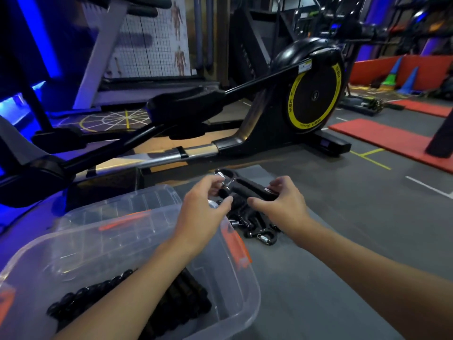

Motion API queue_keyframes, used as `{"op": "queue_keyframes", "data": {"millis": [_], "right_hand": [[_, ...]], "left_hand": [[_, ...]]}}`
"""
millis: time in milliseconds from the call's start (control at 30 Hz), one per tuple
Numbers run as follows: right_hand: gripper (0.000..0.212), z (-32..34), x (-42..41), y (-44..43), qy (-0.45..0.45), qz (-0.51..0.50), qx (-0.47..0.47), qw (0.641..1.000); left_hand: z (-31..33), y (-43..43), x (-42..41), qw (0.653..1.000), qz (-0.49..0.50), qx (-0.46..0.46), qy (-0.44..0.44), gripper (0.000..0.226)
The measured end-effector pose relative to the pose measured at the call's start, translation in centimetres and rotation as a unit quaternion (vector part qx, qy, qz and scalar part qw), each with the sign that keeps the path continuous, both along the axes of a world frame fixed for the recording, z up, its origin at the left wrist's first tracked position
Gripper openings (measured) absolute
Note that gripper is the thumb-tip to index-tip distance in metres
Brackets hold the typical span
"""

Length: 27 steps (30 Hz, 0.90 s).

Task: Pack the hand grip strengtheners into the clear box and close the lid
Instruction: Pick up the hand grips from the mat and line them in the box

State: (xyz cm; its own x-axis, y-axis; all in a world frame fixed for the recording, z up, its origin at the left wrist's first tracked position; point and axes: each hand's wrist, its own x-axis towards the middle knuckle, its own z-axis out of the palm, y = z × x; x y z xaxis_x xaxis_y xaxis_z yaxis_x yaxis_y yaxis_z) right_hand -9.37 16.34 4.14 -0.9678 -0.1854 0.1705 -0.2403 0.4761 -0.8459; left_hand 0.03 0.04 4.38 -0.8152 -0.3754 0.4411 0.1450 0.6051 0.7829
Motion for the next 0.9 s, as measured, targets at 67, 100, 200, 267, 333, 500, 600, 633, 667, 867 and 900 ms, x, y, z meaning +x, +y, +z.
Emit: {"op": "queue_keyframes", "data": {"millis": [67,100,200,267,333,500,600,633,667,867,900], "right_hand": [[0.059,0.8,1.9,-1.1,-0.056,0.011,-0.066,0.996],[0.058,1.1,2.7,-1.7,-0.084,0.012,-0.094,0.992],[0.057,1.6,4.4,-3.1,-0.150,0.022,-0.132,0.980],[0.048,1.8,5.3,-3.7,-0.176,0.052,-0.139,0.973],[0.032,1.7,5.7,-3.9,-0.179,0.078,-0.136,0.971],[0.032,-1.2,6.1,-3.3,-0.047,0.150,0.039,0.987],[0.037,-3.3,7.0,-3.5,-0.047,0.219,0.094,0.970],[0.038,-3.8,7.2,-3.6,-0.041,0.224,0.100,0.969],[0.038,-4.1,7.1,-3.8,-0.024,0.221,0.111,0.969],[0.061,-5.4,5.8,-3.9,0.015,0.225,0.199,0.954],[0.062,-5.5,5.7,-3.9,0.015,0.224,0.197,0.954]], "left_hand": [[1.1,-0.2,0.6,0.998,0.015,0.009,0.054,0.030],[1.5,-0.4,0.9,0.997,0.026,0.015,0.073,0.030],[2.3,-1.4,2.1,0.994,0.047,0.016,0.097,0.030],[2.6,-2.2,2.9,0.992,0.060,-0.003,0.110,0.027],[2.7,-3.1,3.8,0.992,0.072,-0.013,0.104,0.025],[0.5,-5.6,5.6,0.996,0.078,-0.004,0.036,0.017],[-1.9,-6.6,6.0,0.997,0.075,0.000,-0.007,0.018],[-2.7,-6.8,6.1,0.997,0.073,0.000,-0.024,0.018],[-3.6,-7.0,6.0,0.997,0.069,-0.001,-0.042,0.017],[-8.8,-7.0,4.6,0.991,0.033,0.012,-0.130,0.022],[-9.4,-6.9,4.3,0.989,0.025,0.009,-0.143,0.019]]}}
